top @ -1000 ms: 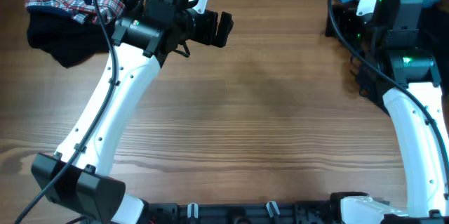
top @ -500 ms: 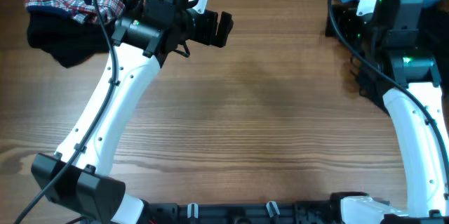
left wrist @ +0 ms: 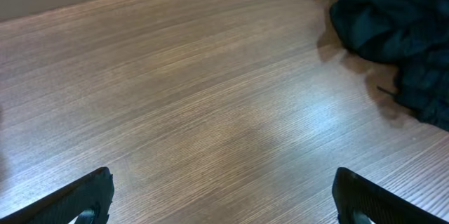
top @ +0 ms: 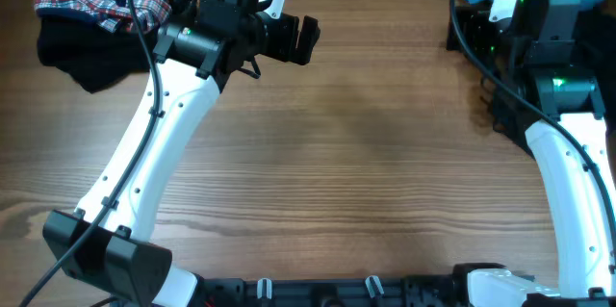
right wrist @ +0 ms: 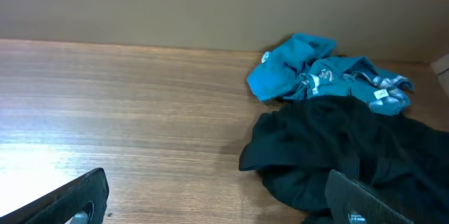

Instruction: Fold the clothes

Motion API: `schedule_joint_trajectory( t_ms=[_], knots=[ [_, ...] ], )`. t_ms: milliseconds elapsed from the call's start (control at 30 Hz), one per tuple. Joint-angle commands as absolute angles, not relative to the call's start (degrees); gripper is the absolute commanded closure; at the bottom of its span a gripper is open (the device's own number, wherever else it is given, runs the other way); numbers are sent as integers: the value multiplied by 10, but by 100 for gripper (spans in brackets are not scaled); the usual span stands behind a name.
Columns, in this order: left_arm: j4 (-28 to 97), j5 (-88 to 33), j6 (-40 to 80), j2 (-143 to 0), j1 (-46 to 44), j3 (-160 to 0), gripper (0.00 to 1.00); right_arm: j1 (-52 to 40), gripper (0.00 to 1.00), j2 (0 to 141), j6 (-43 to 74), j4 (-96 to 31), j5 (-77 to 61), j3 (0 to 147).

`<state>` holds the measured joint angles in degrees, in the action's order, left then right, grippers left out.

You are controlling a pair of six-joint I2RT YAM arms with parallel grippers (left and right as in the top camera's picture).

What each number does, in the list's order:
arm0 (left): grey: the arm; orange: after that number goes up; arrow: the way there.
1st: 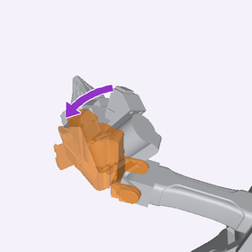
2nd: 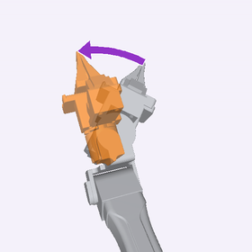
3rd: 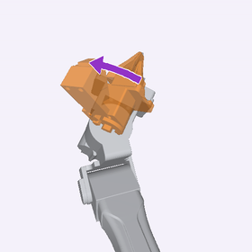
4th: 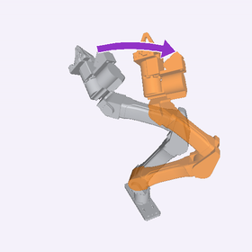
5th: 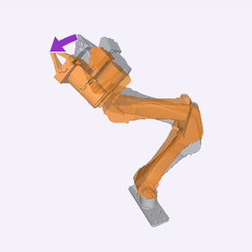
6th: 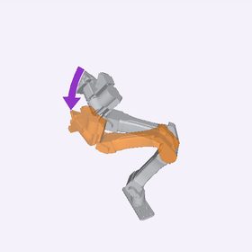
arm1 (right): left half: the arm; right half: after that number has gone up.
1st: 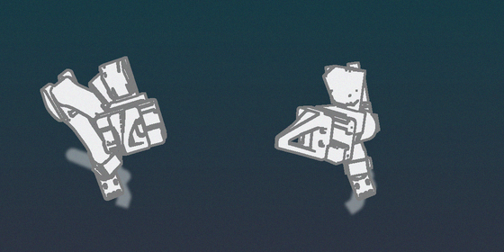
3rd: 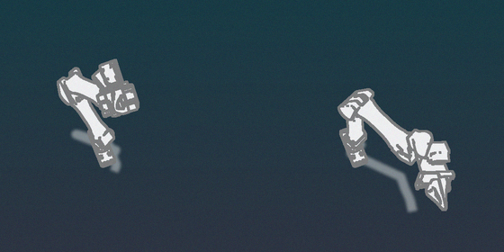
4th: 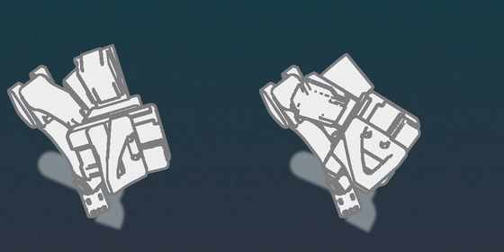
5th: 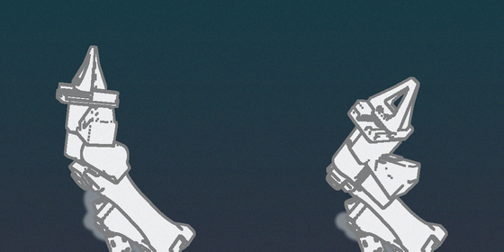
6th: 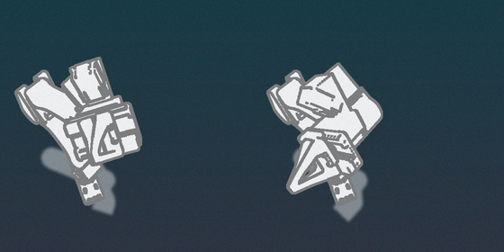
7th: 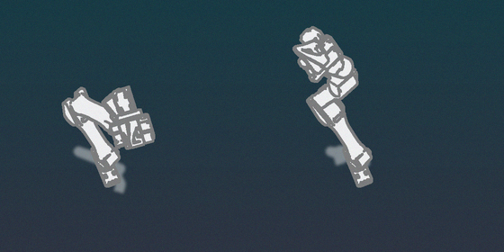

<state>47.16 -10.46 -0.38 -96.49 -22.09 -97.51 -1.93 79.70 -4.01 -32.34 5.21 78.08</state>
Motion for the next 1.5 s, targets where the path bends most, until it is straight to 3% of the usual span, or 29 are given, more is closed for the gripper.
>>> schedule_joint_trajectory(
  t_ms=[0,600,1100,1467],
  knots=[
    [473,-100,-13,-962,-223,-974,0,-17,0,802,-45,-322,64,779],
    [503,-100,-11,-964,-224,-974,0,-17,0,802,-44,-322,58,779],
    [482,-99,9,-964,-222,-974,0,-17,0,802,-44,-322,-48,779],
    [470,-50,146,-964,-168,-974,0,-17,0,802,-44,-325,-48,779]
  ],
)
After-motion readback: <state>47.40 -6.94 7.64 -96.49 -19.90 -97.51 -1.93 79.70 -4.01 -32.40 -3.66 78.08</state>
